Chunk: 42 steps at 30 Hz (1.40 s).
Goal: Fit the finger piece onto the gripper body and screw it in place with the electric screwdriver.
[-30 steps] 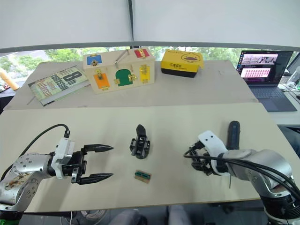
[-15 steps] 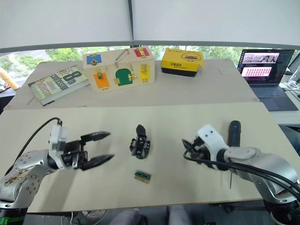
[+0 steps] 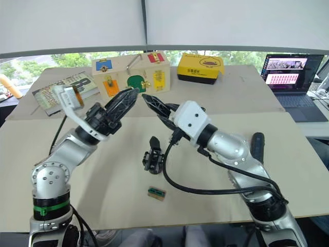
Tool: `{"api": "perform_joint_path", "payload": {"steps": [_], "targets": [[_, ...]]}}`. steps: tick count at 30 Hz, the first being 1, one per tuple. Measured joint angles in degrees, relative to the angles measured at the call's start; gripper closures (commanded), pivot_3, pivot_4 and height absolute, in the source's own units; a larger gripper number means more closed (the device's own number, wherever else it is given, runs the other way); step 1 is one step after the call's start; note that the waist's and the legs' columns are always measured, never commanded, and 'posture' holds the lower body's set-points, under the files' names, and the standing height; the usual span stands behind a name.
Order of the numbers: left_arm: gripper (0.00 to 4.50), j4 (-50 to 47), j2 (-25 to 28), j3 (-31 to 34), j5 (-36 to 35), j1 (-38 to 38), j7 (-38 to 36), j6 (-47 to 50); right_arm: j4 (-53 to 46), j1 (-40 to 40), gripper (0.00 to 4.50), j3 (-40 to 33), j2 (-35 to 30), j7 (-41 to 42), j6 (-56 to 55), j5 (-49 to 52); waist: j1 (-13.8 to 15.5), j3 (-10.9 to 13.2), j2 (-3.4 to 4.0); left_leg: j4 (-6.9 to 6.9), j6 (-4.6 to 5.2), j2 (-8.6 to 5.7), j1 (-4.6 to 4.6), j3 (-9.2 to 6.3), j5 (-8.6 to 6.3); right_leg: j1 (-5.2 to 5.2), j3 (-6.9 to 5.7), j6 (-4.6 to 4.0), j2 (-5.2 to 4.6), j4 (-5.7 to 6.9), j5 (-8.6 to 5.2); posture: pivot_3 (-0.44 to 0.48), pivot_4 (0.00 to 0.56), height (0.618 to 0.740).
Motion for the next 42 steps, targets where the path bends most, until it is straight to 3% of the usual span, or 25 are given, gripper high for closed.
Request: {"api": "perform_joint_path", "payload": {"steps": [9,12,18,19,25,27,31,34,37,40,42], "targets": [[0.00,0.6,-5.2,-2.3,5.5,-0.6,2.3,-1.9,0.8,-0.7,3.38,0.0,3.2,1.9,-1.4,-3.1,-0.2,0.0,0.00,-0.01,-0.17,0.06,0.03,0.00,0.05,-0.01,0.02,-0.07,0.05,0.05,-0.03,0.000,0.150,0.740],[1.30,0.6,-7.7,-3.0,6.8,-0.6,3.2,-2.7,0.8,-0.2,3.38,0.0,3.9,2.0,-1.4,-3.6,-0.1,0.0,0.00,0.00,-0.18,0.06,0.02,-0.01,0.05,-0.01,0.17,-0.07,0.04,0.06,-0.03,0.000,0.150,0.740],[4.38,0.6,-9.2,-3.3,7.0,-0.5,4.9,-3.0,0.7,0.5,3.38,-0.1,4.2,2.1,-1.3,-4.6,0.0,0.0,0.00,-0.02,-0.15,0.06,0.02,-0.02,0.06,-0.02,0.20,-0.07,0.04,0.06,-0.03,0.000,0.150,0.740],[4.50,0.5,-9.5,-3.3,7.0,-0.5,5.5,-3.0,0.5,0.5,3.38,-0.1,4.2,2.1,-1.3,-5.1,0.0,0.0,0.00,-0.02,-0.14,0.06,0.02,-0.02,0.07,-0.02,0.21,-0.07,0.04,0.06,-0.03,0.000,0.150,0.740],[4.50,0.3,-10.6,-3.5,6.7,-0.2,7.1,-2.9,0.4,1.0,3.38,-0.6,4.6,2.6,-0.9,-5.0,0.0,0.0,0.00,-0.02,-0.14,0.06,0.02,-0.02,0.07,-0.01,0.26,-0.07,0.04,0.05,-0.03,0.000,0.150,0.740],[4.50,0.3,-11.9,-3.2,6.6,-0.1,7.9,-3.2,0.2,1.3,2.32,-1.1,5.5,2.8,-0.4,-4.6,0.0,0.0,0.00,-0.02,-0.14,0.07,0.02,-0.03,0.07,-0.02,0.28,-0.07,0.04,0.05,-0.03,0.000,0.150,0.740],[4.50,0.6,-13.1,-1.0,3.9,-0.5,7.5,-4.2,-1.8,1.7,0.90,-5.4,3.7,5.3,0.1,-1.0,0.1,0.0,-0.01,-0.02,-0.13,0.05,-0.01,-0.04,0.07,-0.02,0.27,-0.07,0.03,0.03,-0.04,0.000,0.150,0.740],[4.50,3.0,-5.8,1.7,0.7,-3.3,1.1,-2.5,-2.9,2.6,0.03,-12.2,0.1,11.4,1.0,7.7,0.0,0.0,-0.01,-0.04,-0.13,0.09,-0.02,-0.06,0.07,-0.04,0.25,-0.08,0.08,0.05,-0.04,0.000,0.150,0.740],[4.50,7.7,2.5,5.3,-2.7,-7.3,-6.9,0.5,-3.2,3.3,0.03,-18.5,-3.8,16.9,7.1,19.6,-0.1,0.0,0.00,-0.06,-0.11,0.11,-0.01,-0.08,0.08,-0.03,0.25,-0.10,0.10,0.05,-0.05,0.000,0.150,0.740],[4.50,10.5,13.3,4.6,-4.9,-8.9,-19.7,7.9,-2.8,2.0,0.03,-23.5,-8.0,18.7,19.1,35.5,-0.7,0.1,0.08,-0.18,0.24,0.10,-0.02,-0.09,0.27,-0.09,0.23,-0.14,0.08,0.04,-0.07,0.000,0.150,0.740],[4.50,11.9,17.8,2.9,-4.6,-10.6,-26.1,11.4,-2.4,-0.1,0.03,-24.3,-11.8,19.8,27.0,44.4,-0.8,0.2,0.12,-0.25,0.26,0.09,-0.02,-0.09,0.27,-0.09,0.21,-0.16,0.02,0.00,-0.09,0.000,0.150,0.740]]}}
